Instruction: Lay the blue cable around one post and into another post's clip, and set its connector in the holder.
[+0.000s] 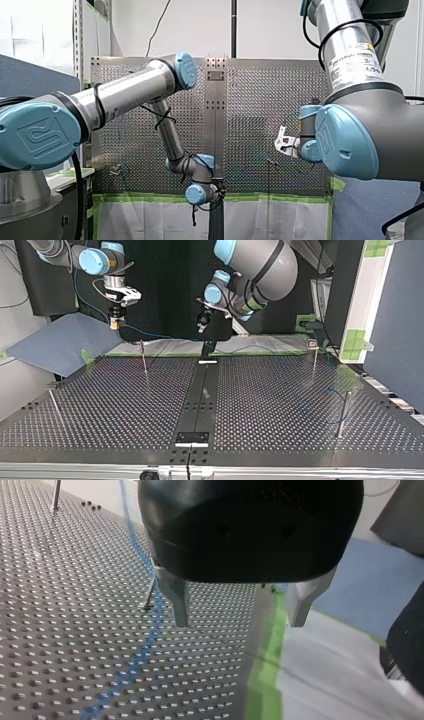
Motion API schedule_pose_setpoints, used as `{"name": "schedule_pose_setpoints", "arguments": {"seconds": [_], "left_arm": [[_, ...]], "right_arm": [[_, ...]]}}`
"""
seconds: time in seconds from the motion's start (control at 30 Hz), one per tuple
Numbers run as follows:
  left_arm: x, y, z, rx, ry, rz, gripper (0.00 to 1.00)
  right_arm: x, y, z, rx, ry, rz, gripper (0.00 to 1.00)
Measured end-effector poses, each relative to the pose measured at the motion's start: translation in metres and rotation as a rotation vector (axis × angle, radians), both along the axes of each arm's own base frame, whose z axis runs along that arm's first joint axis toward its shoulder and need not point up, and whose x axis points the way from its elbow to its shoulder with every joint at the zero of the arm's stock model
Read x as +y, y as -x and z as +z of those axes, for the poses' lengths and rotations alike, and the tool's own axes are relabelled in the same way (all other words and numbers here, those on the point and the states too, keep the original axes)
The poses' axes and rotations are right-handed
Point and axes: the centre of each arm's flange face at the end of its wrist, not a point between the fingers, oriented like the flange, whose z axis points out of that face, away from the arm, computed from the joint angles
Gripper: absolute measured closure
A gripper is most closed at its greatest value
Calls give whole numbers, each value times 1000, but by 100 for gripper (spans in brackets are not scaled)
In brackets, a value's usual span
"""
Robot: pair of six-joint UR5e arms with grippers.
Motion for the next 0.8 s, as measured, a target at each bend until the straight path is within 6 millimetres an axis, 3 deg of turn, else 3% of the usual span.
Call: {"name": "schedule_pose_setpoints", "arguments": {"seconds": [0.53,0.8], "left_arm": [[30,23,-80,102,-56,39,5],[24,21,-62,91,-73,31,5]], "right_arm": [[0,-1,0,5,6,4,100],[0,-2,0,5,9,5,100]]}}
